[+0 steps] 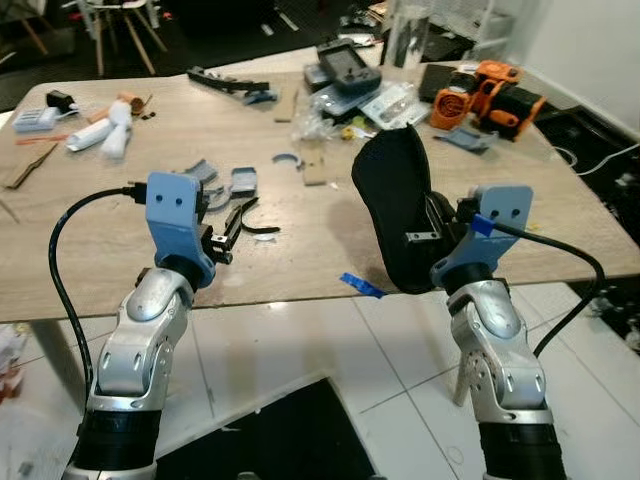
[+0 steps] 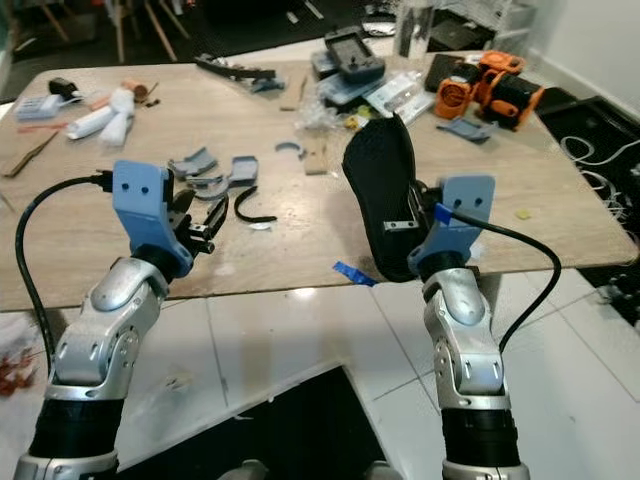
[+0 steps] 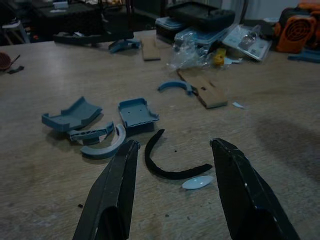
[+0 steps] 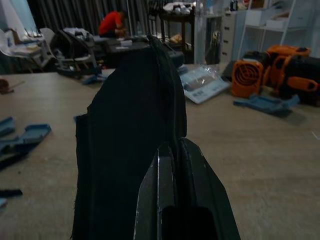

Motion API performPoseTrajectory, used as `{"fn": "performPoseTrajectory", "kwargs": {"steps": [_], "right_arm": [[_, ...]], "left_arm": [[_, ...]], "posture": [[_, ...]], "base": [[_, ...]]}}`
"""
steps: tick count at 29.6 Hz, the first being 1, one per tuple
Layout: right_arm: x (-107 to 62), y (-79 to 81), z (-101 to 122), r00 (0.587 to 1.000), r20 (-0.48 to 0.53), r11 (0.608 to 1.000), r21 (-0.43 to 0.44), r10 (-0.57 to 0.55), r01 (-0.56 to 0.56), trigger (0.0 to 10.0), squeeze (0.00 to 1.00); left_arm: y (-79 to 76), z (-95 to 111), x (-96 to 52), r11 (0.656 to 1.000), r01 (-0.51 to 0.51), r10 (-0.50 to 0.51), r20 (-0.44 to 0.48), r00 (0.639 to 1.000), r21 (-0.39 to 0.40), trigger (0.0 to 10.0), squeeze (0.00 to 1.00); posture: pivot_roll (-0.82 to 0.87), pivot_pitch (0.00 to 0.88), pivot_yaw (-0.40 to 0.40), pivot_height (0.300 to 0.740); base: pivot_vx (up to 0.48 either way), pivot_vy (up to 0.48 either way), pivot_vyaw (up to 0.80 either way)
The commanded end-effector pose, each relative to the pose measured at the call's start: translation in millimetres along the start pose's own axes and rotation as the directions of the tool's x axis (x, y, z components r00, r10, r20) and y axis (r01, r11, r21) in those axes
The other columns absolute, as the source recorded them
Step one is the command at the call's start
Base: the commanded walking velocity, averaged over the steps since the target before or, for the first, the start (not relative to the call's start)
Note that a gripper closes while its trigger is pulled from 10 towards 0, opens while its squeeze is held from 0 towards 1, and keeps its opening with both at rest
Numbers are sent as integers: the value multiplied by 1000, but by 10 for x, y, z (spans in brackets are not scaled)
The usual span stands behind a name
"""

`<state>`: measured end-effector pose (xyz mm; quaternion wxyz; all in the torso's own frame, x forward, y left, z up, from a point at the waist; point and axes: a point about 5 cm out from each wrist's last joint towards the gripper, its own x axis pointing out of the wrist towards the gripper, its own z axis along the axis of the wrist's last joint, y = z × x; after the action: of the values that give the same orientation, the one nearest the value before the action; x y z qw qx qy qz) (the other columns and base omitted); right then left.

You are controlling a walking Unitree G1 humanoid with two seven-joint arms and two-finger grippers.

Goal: Picking trash to rubbish bin

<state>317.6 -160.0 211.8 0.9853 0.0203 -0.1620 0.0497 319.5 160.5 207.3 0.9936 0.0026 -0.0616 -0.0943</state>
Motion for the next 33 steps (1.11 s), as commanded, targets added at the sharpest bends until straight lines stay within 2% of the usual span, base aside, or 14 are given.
{"fn": "performPoseTrajectory", "kwargs": {"steps": [1,5,10,14,19,23,27,33], "right_arm": [[14,-9,0,1000,4,1000,6,-2,2,10000,0],[7,-21,-16,1000,-2,1000,15,-9,9,10000,0],[-69,-110,-98,999,-10,999,16,-47,47,10000,0],[-101,-148,-153,998,-19,998,7,-57,57,10000,0],[-102,-163,-182,998,-17,998,-3,-66,66,10000,0],[-132,-251,-276,987,-48,986,64,-151,154,10000,0],[-160,-290,-326,982,-66,980,76,-176,181,10000,0],[-220,-281,-406,979,-92,979,75,-183,190,10000,0]], "left_arm": [[44,-89,-22,1000,-22,23,-24,999,6,10000,0],[69,-125,-24,998,-57,57,-24,998,5,10000,0],[91,-164,-58,994,-105,106,2,994,-33,10000,0],[104,-155,-61,993,-108,109,14,994,-42,10000,0],[136,-140,-37,996,-93,93,20,995,-12,10000,0],[116,-159,-29,998,-41,39,38,999,48,10000,0],[118,-193,-60,996,-26,23,38,999,80,10000,0],[206,-223,-94,995,-78,77,23,997,60,10000,0]], "posture": [[-9,140,22,740],[-11,140,21,740],[-20,116,-6,740],[-18,105,-10,740],[-21,99,3,740],[-21,95,7,740],[-21,98,8,740],[-16,102,8,740]], "base": [[0,0,0],[0,0,0],[0,0,0],[0,0,0],[0,0,-800],[0,0,-800],[0,0,-800],[0,0,-800]]}}
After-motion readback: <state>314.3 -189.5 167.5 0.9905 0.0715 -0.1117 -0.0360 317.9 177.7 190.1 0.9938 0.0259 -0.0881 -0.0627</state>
